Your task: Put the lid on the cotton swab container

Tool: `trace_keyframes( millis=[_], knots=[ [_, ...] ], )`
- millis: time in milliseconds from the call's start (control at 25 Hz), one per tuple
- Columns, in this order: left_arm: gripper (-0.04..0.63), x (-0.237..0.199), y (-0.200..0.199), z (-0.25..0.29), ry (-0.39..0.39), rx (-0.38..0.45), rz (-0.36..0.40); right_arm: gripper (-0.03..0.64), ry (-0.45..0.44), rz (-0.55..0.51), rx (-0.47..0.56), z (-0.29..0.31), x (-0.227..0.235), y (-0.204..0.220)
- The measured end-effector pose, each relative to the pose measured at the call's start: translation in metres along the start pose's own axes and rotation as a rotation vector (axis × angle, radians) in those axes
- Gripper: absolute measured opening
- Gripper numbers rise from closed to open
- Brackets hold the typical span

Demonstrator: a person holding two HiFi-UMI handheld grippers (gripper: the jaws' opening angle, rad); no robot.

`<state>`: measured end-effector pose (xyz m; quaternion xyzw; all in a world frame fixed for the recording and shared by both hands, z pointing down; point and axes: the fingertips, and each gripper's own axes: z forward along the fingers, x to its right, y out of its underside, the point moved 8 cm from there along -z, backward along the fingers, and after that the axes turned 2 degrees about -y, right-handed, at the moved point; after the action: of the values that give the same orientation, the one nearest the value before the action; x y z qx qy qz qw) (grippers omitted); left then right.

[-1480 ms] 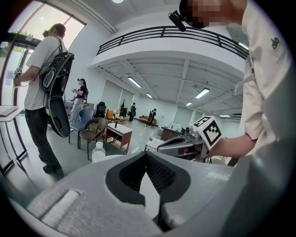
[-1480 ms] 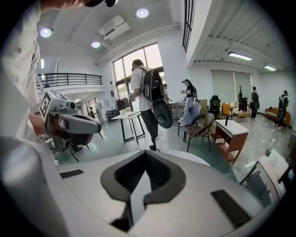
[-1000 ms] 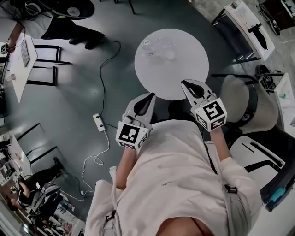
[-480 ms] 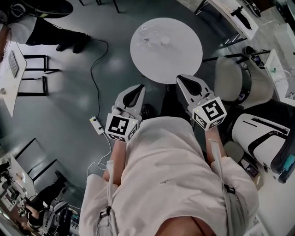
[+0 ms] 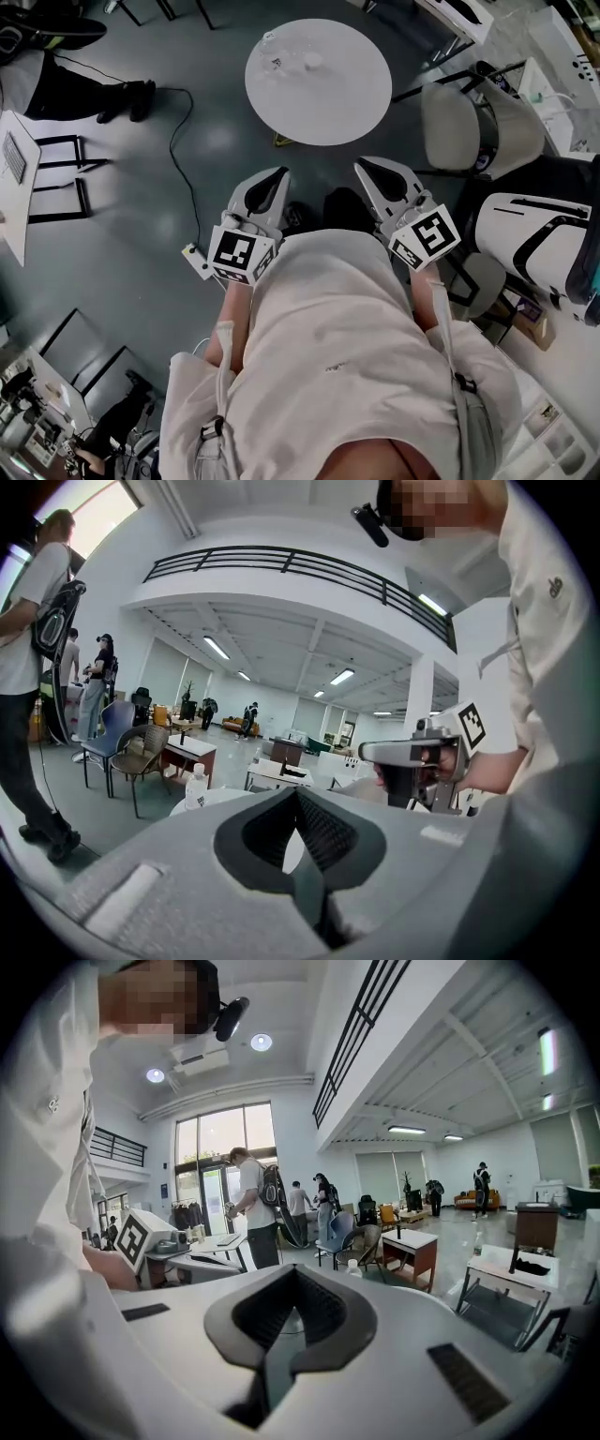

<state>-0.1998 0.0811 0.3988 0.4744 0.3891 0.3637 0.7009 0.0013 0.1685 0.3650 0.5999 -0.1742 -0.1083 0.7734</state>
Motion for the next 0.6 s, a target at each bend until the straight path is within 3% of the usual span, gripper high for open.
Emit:
trace_keyframes(
  millis=[600],
  knots=[
    [0.009, 0.034, 0.000, -0.002, 0.015, 0.034, -0.011, 0.006, -0.015, 0.008, 0.026, -0.029, -0.011, 0.008]
  ],
)
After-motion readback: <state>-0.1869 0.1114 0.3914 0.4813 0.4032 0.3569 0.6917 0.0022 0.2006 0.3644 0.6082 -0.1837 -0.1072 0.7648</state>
